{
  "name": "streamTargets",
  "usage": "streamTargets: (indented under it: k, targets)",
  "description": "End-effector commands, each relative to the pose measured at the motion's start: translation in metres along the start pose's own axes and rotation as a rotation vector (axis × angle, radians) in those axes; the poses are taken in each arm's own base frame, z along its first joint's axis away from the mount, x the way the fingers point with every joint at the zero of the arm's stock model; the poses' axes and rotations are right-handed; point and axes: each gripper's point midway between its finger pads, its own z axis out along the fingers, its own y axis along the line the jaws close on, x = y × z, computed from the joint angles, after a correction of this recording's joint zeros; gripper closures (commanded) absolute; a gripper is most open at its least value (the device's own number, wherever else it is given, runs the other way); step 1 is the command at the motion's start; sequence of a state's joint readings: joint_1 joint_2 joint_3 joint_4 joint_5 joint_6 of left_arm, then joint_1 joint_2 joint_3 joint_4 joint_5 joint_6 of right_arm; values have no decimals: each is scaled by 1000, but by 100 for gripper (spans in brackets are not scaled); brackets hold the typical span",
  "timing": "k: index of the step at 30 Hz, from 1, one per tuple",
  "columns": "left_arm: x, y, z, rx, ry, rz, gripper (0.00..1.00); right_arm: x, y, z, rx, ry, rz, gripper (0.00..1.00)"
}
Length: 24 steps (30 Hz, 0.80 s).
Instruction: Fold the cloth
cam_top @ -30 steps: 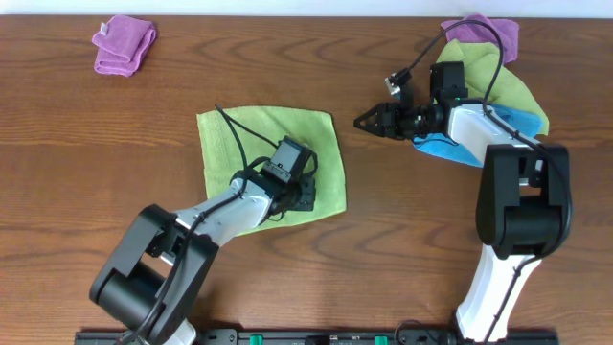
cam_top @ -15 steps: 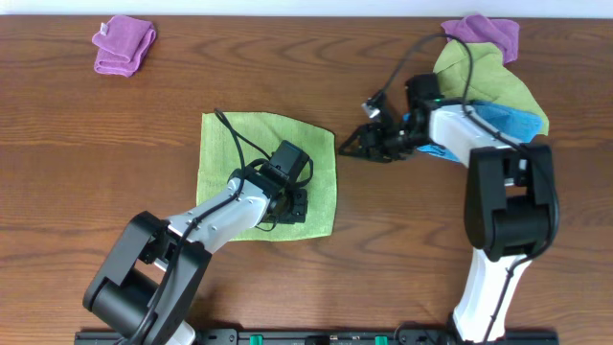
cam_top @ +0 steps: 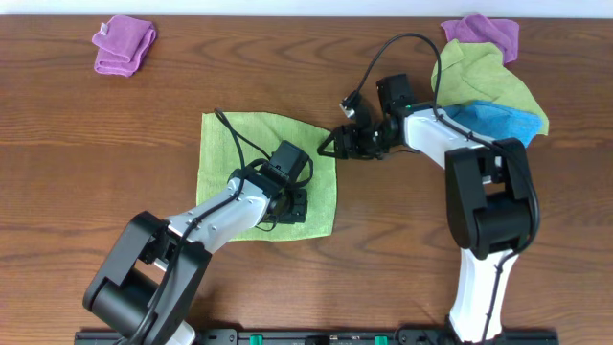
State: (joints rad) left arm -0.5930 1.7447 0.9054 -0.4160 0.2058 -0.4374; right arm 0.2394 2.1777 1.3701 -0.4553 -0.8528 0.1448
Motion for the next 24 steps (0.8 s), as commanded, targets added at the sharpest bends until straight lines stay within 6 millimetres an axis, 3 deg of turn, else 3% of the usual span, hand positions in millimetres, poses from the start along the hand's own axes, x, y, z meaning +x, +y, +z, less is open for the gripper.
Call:
streamTargets:
  k: [1, 6, 10, 16, 24]
  targets:
    - [47, 33, 24, -107, 154, -8, 94, 8, -11, 18, -37, 37, 95, 39]
    - [47, 33, 24, -107, 154, -8, 94, 0, -6, 29, -125, 18, 148, 37]
    - [47, 33, 24, -108, 154, -8, 94, -26, -1, 28, -153, -67, 129, 35]
    - [47, 34, 24, -110, 157, 3, 94, -72, 16, 17, -211, -229, 68, 35]
    - [46, 36, 24, -121, 151, 25, 94, -105, 29, -1, -246, -361, -24, 37]
